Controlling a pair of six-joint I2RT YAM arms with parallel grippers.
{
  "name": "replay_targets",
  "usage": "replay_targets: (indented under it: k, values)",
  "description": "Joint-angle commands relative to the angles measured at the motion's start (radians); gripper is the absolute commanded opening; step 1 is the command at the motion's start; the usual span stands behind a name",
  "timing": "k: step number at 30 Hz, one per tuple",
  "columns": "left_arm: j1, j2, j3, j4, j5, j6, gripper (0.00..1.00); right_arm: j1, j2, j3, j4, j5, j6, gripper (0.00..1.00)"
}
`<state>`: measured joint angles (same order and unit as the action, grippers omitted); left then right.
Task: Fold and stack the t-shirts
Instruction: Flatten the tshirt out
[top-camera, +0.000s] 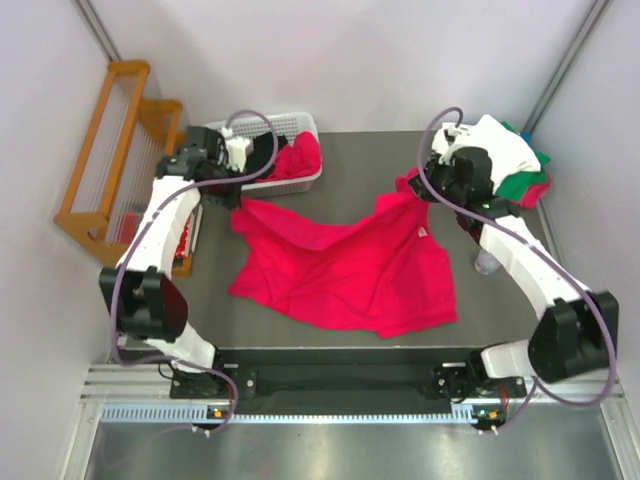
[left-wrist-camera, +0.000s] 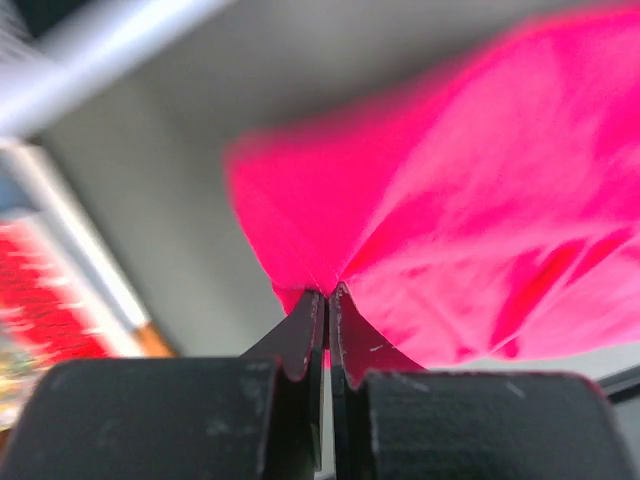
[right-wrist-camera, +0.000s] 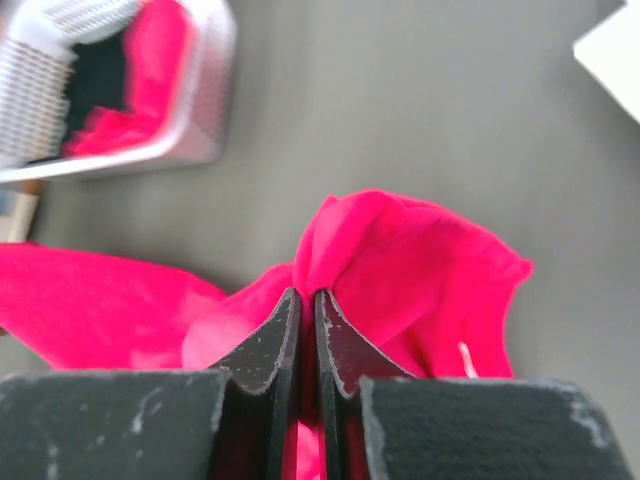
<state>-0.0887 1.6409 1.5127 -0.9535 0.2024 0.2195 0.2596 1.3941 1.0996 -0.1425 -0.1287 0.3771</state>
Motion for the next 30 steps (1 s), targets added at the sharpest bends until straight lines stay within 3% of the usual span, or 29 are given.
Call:
replay_targets:
  k: [1, 9, 20, 26, 30]
  values:
    - [0.007, -0.18, 0.171, -0.073, 0.045, -0.057, 0.0, 0.015, -0.174, -0.038, 0.034, -0.043, 0.029, 0.0]
    - [0.007, -0.357, 0.306, -0.202, 0.031, -0.039, 0.0, 0.018, -0.478, -0.089, -0.052, -0.055, 0.036, 0.0]
    - [0.006, -0.628, 0.451, -0.436, 0.114, 0.198, 0.0, 0.056, -0.918, 0.069, -0.233, -0.052, -0.012, 0.0]
    - [0.006, -0.708, 0.647, -0.534, 0.149, 0.216, 0.0, 0.058, -1.007, 0.198, -0.269, -0.057, -0.009, 0.0]
    - [0.006, -0.751, 0.684, -0.551, 0.152, 0.184, 0.0, 0.056, -1.008, 0.258, -0.281, -0.054, -0.015, 0.0]
